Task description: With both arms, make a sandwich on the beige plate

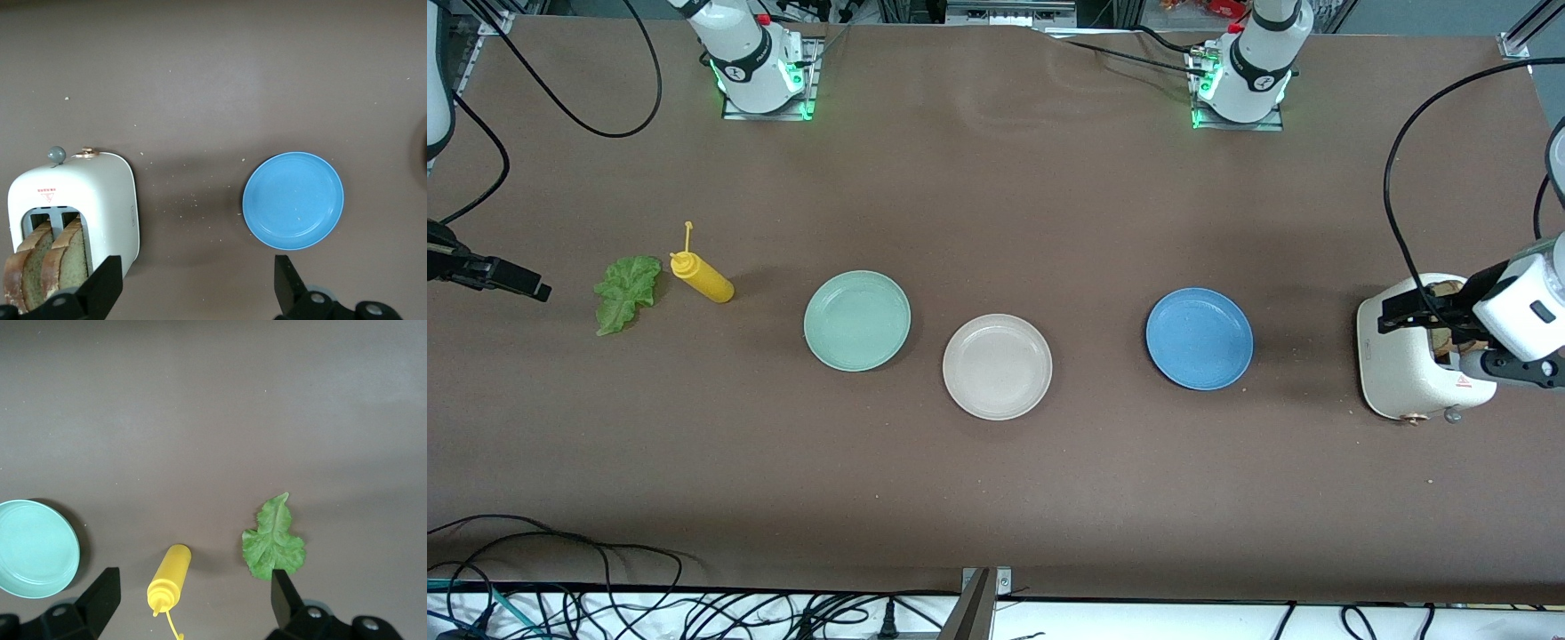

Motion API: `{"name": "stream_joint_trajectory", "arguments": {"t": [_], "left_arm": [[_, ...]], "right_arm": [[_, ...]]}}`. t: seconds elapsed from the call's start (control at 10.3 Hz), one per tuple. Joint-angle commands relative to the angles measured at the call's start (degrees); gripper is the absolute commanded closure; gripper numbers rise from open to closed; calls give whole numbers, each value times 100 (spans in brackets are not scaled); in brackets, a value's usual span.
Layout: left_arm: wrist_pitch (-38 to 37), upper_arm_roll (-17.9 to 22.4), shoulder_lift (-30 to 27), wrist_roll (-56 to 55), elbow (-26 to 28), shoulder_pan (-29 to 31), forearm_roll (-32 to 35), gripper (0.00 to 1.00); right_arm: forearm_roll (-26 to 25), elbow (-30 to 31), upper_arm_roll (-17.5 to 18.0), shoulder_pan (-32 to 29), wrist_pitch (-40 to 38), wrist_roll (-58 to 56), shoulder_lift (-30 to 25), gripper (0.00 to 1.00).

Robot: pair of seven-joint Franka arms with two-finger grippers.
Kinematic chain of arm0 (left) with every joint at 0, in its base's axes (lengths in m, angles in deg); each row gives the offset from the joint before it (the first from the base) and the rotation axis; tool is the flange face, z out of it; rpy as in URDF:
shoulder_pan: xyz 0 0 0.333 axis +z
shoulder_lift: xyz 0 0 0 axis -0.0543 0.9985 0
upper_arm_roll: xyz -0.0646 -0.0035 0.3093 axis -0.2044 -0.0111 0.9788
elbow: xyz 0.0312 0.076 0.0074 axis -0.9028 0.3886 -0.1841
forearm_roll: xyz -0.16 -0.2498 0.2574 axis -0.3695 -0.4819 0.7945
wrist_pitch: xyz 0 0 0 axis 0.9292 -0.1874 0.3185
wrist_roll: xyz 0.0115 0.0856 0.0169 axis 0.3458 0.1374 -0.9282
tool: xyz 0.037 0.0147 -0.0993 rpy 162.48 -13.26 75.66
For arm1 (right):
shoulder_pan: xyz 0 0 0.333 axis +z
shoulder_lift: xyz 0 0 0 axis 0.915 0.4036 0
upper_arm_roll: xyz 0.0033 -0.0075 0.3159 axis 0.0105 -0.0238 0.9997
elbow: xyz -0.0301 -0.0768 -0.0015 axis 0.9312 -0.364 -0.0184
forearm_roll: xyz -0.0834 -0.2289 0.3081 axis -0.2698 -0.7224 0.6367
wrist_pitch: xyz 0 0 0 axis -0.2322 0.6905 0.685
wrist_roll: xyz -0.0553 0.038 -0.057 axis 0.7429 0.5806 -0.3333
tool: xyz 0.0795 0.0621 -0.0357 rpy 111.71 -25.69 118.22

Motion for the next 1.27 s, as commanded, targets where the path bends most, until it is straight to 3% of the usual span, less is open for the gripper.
{"name": "stream_joint_trajectory", "arguments": {"t": [0.0,0.29,0.68,1.17], "left_arm": [[20,-4,49,286,-20,243,146,0],[204,-4,216,937,128,569,146,0],[1204,-4,67,1639,1120,982,146,0],[1890,-4,-608,1852,2429,1247,146,0]], "right_arm": [[41,-66,23,-41,-92,-52,-10,0],[41,-66,23,-41,-83,-52,-10,0],[41,-49,23,-49,-92,-52,-1,0],[41,-49,23,-84,-92,-52,-1,0]]}}
